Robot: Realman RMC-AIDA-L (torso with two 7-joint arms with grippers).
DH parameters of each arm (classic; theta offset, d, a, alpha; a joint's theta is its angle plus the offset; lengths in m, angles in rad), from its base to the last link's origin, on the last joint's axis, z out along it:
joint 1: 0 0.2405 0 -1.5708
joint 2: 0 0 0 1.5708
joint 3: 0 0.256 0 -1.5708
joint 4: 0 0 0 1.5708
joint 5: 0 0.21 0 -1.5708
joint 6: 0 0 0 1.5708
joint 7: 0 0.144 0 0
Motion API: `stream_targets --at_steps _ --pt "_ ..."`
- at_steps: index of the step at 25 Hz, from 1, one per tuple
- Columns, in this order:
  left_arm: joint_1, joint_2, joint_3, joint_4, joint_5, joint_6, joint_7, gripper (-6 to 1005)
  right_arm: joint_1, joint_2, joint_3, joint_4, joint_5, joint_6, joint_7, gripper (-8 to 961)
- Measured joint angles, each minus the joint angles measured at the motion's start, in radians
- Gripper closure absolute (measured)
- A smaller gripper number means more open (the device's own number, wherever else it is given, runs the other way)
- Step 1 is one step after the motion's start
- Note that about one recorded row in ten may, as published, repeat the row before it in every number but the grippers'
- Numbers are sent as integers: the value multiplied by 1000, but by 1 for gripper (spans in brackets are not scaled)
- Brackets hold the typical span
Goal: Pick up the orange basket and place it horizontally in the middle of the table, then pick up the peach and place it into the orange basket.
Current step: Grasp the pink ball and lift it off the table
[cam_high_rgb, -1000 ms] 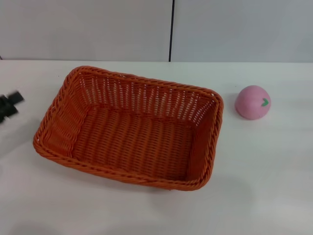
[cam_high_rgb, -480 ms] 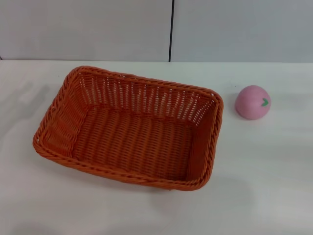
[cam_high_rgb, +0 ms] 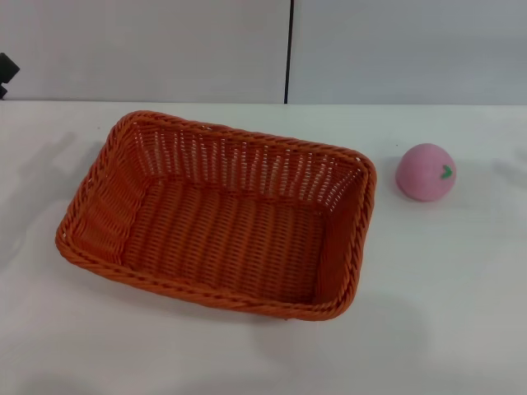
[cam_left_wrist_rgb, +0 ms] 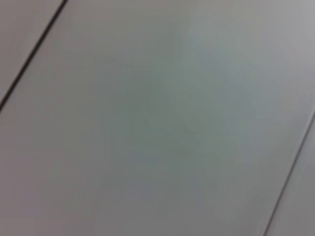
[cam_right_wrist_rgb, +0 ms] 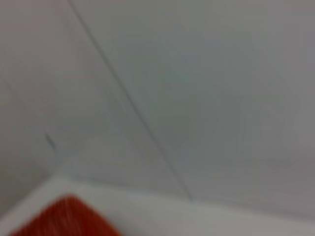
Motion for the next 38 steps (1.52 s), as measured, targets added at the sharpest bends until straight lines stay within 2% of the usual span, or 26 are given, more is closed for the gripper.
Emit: stream_targets --at_steps 3,6,7,12,19,22,34,38 --pt "-1 -1 0 -31 -20 22 44 397 73 -23 -12 -1 -168 -24 57 334" --pt "-1 -1 0 -43 -27 28 56 401 131 -28 -47 2 -286 -8 97 334" --pt "-2 -2 -1 -90 -45 38 96 402 140 -27 -54 2 -302 -2 103 334" --pt "-5 -2 -1 -114 -47 39 110 409 184 -11 -135 15 -355 61 120 334" --pt "-5 -2 -1 -150 -49 62 112 418 232 4 -280 101 -363 188 122 334" --pt "-5 -2 -1 -164 -50 63 112 422 252 23 -322 118 -387 258 122 335" --pt "-6 -2 -2 -169 -57 64 102 438 291 60 -390 184 -409 390 116 335" --pt "-6 -1 -2 -188 -61 64 100 443 305 62 -402 216 -410 417 115 335"
